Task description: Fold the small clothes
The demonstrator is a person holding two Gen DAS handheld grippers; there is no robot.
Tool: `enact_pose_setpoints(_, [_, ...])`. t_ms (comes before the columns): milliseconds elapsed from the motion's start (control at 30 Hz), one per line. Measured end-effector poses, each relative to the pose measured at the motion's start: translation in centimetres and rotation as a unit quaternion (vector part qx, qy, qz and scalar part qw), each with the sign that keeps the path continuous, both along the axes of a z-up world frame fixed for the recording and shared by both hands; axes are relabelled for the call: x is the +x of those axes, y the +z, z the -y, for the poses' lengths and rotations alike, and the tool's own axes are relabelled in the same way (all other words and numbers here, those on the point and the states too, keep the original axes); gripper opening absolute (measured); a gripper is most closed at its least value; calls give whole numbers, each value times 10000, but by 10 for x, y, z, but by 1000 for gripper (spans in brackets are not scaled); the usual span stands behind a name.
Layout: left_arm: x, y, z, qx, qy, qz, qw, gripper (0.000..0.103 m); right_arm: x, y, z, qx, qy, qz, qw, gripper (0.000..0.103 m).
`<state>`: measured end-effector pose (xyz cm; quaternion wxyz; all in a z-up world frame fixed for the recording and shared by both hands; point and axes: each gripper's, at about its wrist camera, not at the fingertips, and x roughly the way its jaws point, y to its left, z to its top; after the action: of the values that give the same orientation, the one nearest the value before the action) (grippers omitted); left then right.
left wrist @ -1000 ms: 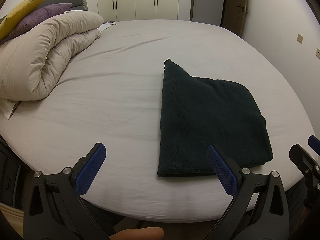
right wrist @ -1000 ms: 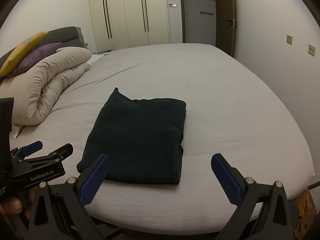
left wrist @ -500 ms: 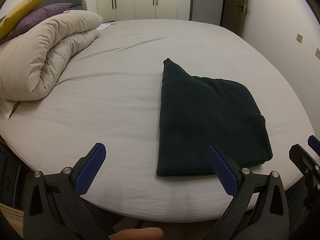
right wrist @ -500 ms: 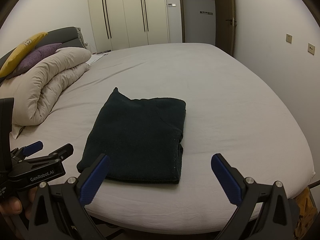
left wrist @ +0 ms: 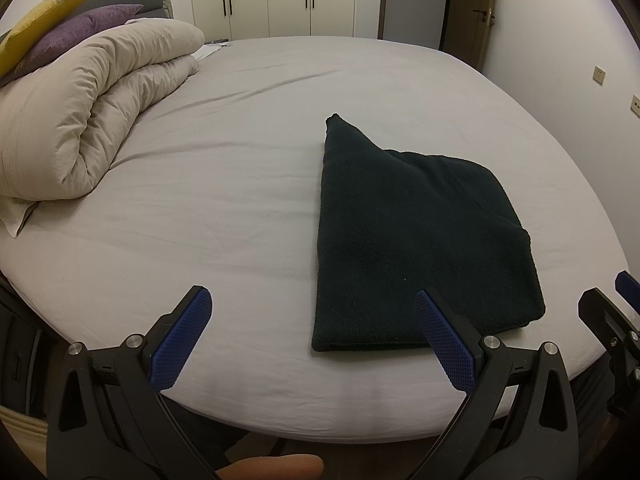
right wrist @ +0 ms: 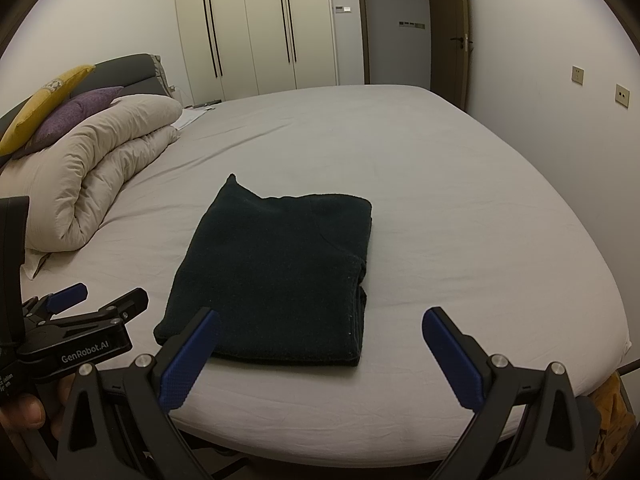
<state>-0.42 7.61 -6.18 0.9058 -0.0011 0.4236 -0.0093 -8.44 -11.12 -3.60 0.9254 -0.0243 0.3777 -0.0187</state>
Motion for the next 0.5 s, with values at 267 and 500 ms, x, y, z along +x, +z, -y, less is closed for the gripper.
enact_pose_setpoints(267, [-1, -1, -1, -19, -11, -24, 10000, 103, 0, 0, 0, 8, 4, -9, 10000, 103])
enact_pose_setpoints(500, [1, -3, -3, -32, -10, -52, 10000, 103, 0, 0, 0, 8, 3, -5, 10000, 103])
